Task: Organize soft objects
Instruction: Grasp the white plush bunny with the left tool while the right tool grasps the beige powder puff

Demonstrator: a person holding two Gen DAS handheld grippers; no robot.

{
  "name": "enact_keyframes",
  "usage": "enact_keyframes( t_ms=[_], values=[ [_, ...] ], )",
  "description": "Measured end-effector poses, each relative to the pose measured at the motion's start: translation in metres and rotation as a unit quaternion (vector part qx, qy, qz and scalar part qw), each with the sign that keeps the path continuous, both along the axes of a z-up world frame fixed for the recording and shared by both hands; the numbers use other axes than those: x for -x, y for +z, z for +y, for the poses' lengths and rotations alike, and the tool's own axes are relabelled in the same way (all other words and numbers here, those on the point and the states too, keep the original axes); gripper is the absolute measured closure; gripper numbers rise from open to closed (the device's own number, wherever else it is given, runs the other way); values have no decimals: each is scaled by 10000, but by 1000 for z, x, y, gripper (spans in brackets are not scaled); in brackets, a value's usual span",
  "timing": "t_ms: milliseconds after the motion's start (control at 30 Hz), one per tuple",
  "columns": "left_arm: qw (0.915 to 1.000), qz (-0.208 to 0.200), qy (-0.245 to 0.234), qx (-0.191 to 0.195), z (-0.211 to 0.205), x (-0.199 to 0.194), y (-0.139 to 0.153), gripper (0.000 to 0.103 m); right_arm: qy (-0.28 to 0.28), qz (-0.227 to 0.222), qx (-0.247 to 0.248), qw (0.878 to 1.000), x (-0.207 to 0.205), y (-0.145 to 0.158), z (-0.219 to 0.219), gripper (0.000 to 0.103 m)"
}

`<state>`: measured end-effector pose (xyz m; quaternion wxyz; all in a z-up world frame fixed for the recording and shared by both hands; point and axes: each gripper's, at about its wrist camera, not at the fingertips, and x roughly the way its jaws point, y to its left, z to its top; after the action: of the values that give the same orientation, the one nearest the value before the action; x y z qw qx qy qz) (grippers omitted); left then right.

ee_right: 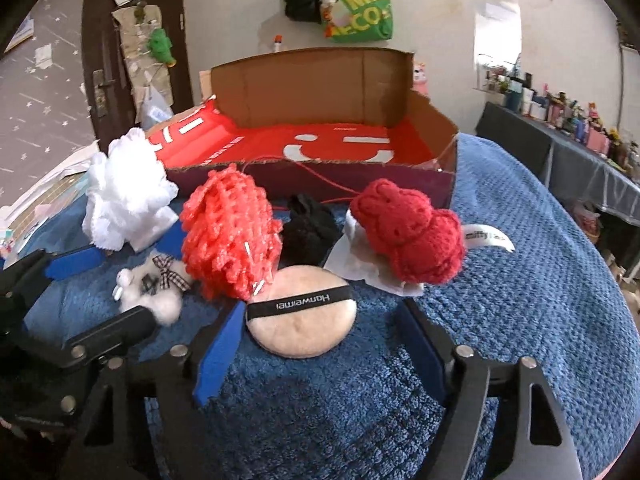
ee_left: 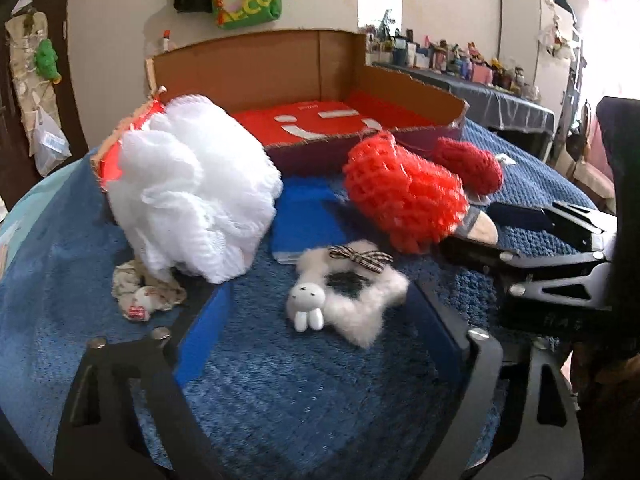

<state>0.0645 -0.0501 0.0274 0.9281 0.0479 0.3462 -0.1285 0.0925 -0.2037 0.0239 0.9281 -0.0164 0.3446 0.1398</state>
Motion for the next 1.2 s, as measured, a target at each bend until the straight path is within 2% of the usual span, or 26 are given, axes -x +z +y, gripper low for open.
enact_keyframes(
  t_ms=[33,167,200,267,500,800,867,900,933,1133,1200],
  values=[
    [10000,51,-51,7,-2,-2,-1,31,52,-13,-46,10000,0,0,-1,29],
    [9998,102,-192,44,-10,-5,-3,43,232,-19,-183,9996,1,0,-2,47],
    [9996,105,-240,71,-11,-5,-2,50,276,-35,-172,9995,1,0,-1,47],
    [9996,86,-252,46,-14,-5,-1,51,327,-81,-186,9993,3,1,-2,48],
    [9993,-53,-284,220,-7,3,6,63,252,-201,-429,9986,14,8,-11,49],
    [9987,40,-383,326,2,10,2,63,118,-423,-415,9982,26,20,-11,49],
    [9988,43,-366,330,2,11,0,53,96,-396,-423,9983,28,18,-10,49],
    [9989,51,-347,320,2,11,-1,36,91,-370,-428,9984,28,17,-10,49],
    [9990,30,-312,308,3,11,-1,27,89,-340,-431,9985,28,15,-11,49],
    [9997,44,-202,94,-1,4,-3,27,94,-159,-347,9992,25,6,-10,46],
    [9997,114,-196,77,-2,0,-3,27,105,-134,-286,9994,25,3,-10,38]
  ],
)
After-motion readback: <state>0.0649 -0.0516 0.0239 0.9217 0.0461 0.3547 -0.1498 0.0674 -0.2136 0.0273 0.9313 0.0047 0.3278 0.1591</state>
